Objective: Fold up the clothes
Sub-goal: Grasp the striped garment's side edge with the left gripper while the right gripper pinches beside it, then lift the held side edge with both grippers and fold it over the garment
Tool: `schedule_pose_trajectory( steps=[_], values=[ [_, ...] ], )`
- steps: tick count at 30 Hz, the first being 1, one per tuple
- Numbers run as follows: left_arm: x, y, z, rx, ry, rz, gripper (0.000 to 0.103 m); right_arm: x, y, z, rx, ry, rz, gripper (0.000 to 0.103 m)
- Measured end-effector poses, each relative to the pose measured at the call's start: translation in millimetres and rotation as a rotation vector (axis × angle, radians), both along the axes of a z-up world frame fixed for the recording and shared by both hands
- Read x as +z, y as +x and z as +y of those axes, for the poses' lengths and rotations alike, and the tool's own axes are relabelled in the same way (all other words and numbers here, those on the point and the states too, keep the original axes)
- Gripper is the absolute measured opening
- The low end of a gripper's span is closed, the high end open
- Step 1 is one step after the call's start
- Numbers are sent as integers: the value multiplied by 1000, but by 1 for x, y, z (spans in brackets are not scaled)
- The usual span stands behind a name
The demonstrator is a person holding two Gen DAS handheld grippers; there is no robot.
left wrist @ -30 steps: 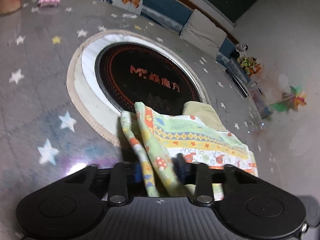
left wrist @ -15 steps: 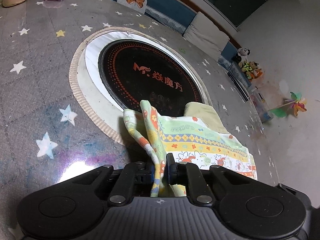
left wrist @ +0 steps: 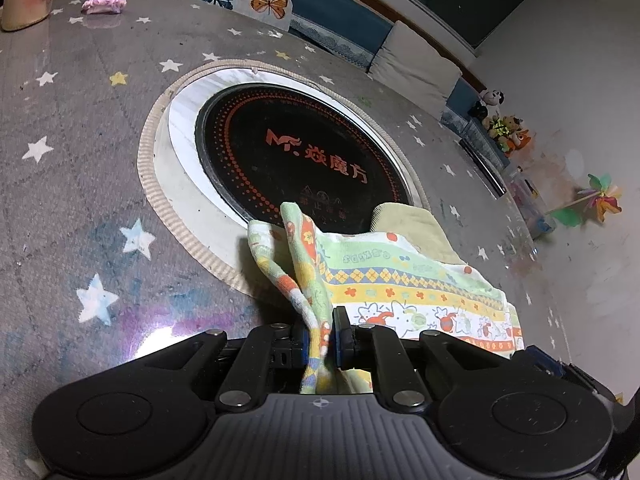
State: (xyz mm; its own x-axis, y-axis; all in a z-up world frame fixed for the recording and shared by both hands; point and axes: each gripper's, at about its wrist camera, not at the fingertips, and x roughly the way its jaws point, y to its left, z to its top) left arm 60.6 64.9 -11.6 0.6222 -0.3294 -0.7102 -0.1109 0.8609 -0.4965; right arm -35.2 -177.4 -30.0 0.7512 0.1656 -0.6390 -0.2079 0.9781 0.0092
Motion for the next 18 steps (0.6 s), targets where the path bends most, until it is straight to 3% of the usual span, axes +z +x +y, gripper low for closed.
schedule_pose_trajectory(
  steps=[3, 7, 9, 13, 18],
  values=[
    [1, 0, -1, -1, 10, -3, 12, -5, 8, -9, -46, 47, 20, 51],
    [3, 1, -3, -6, 28, -10, 12, -11, 14, -9, -79, 83, 23, 52],
    [4, 1, -4, -9, 41, -17, 12, -11, 15, -3, -64, 91, 22, 46],
    [10, 1, -6, -15, 71, -39, 12, -9, 18, 10, -22, 95, 24, 14],
    [25, 4, -5, -18, 106, -82, 11, 6, 21, 17, 7, 106, -16, 9]
  ],
)
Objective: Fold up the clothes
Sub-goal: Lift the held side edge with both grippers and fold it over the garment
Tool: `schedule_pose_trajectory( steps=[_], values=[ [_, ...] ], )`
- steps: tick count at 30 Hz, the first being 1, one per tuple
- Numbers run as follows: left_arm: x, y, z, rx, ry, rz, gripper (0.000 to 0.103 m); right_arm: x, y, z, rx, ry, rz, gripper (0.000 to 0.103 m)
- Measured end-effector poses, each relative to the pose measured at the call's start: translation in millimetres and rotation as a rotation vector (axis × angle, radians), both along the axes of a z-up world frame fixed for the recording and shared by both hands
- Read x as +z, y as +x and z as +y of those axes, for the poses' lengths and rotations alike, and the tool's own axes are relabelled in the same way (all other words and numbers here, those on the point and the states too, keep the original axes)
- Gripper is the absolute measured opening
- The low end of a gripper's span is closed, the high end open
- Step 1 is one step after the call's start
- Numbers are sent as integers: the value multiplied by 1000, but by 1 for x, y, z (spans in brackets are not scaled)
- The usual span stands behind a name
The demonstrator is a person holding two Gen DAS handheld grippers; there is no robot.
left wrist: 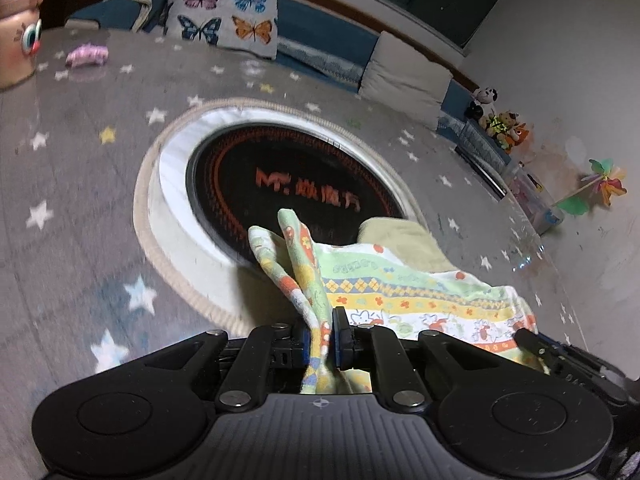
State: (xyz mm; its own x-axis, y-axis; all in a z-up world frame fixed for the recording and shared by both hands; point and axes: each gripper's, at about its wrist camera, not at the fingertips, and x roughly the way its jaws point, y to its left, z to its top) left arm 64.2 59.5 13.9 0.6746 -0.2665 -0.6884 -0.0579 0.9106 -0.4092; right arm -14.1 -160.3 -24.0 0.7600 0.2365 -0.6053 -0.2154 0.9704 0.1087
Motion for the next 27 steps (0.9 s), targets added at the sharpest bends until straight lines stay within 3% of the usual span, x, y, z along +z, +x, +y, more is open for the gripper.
schedule_pose_trajectory(
  steps=[14, 27],
  values=[
    [47, 55, 1, 8, 116, -107, 10, 52, 59, 34, 65, -32, -133, 9],
    [65, 117, -52, -80, 156, -155, 10, 71, 93, 6, -22, -100, -175, 9]
  ],
)
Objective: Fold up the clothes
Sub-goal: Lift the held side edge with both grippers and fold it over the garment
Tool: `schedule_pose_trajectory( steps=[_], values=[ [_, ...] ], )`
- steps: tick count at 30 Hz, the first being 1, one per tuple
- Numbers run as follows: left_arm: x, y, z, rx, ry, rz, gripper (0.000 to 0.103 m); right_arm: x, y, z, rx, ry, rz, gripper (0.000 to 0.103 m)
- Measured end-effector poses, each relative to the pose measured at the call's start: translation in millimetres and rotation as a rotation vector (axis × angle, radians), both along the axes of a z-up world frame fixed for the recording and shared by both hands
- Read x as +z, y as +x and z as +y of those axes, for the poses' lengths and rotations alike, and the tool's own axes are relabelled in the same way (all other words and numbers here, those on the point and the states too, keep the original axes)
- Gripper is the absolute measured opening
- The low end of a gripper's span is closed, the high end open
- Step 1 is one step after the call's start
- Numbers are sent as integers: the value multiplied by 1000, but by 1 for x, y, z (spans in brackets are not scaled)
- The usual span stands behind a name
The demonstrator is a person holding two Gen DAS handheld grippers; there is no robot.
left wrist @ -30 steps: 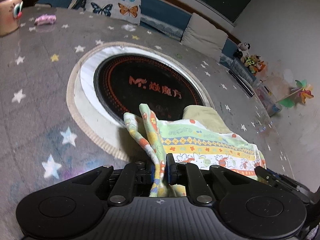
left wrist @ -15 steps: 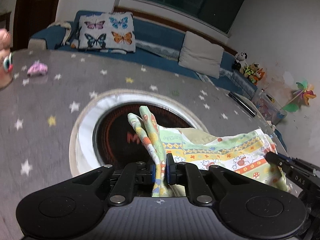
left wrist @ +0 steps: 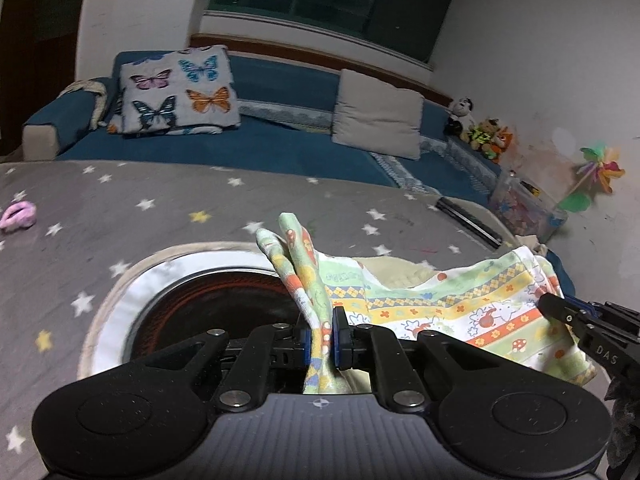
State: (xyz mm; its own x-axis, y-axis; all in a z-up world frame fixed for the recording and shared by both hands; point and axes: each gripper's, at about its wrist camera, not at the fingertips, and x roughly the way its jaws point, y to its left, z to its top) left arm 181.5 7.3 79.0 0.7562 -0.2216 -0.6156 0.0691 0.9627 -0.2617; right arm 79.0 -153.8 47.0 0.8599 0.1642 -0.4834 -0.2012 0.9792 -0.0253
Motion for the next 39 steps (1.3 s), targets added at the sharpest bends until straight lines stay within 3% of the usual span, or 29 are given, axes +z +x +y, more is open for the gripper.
schedule_pose_trajectory(
  steps=[9, 21, 29, 39],
  values=[
    [-6, 1, -5, -9, 22, 14, 10, -4, 3, -11, -15, 3, 3, 9],
    [-6, -14, 21, 50, 40, 16, 10, -5, 7, 13, 50, -13, 1, 9],
    [-2, -36, 62, 129, 44, 8, 10, -2, 11, 53, 139, -33, -2, 9],
    [-4, -87, 152, 320, 67, 4, 10, -2, 21, 147, 328, -44, 1, 9]
  ],
)
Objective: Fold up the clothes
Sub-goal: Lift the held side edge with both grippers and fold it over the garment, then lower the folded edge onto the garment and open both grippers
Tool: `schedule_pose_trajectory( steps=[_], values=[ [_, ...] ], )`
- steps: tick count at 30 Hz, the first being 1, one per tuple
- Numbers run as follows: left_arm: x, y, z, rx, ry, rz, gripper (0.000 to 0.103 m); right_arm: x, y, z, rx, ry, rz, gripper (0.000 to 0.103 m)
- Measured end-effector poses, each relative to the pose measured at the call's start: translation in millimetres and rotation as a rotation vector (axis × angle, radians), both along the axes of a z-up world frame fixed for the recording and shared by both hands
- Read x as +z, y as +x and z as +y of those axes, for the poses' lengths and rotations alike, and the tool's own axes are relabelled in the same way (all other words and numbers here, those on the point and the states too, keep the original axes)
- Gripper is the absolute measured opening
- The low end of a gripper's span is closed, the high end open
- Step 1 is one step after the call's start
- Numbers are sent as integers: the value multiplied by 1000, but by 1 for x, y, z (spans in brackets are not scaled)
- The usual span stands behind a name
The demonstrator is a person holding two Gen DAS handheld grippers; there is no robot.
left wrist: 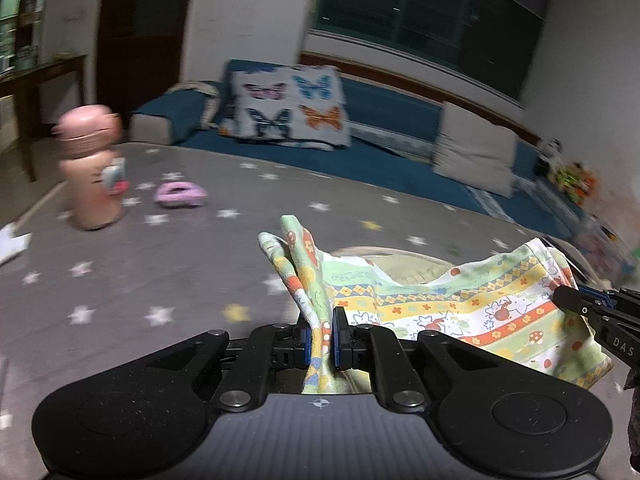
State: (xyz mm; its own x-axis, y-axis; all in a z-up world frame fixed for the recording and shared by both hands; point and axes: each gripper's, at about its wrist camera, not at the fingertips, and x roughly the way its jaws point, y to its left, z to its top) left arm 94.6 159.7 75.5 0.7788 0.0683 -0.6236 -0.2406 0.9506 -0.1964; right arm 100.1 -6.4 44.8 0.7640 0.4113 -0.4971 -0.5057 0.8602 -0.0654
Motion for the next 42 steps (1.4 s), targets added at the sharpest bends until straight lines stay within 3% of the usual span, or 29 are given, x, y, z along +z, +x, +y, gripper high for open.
schedule_pose_trajectory(
  steps=[10, 16, 20, 24, 34, 38, 42],
  values=[
    [-6, -58, 87, 220, 38, 13, 10, -14, 10, 108, 197, 38, 32, 9],
    [-36, -73, 112, 300, 17, 97, 10, -33, 6, 149, 259, 30, 85, 9],
    [-54, -75, 115, 317, 30, 144, 11, -46, 2, 164, 263, -14, 108, 9],
    [-61, -78, 116, 323, 33, 166, 18, -52, 6, 169, 247, -53, 121, 12],
    [-54, -83, 107, 322, 138, 155, 44, -47, -6, 174, 305, -61, 128, 22],
    [-50, -86, 101, 314, 165, 144, 47, -52, -18, 182, 361, -70, 152, 29],
    [-47, -86, 90, 292, 192, 134, 47, -56, -30, 189, 404, -88, 161, 29]
  ],
)
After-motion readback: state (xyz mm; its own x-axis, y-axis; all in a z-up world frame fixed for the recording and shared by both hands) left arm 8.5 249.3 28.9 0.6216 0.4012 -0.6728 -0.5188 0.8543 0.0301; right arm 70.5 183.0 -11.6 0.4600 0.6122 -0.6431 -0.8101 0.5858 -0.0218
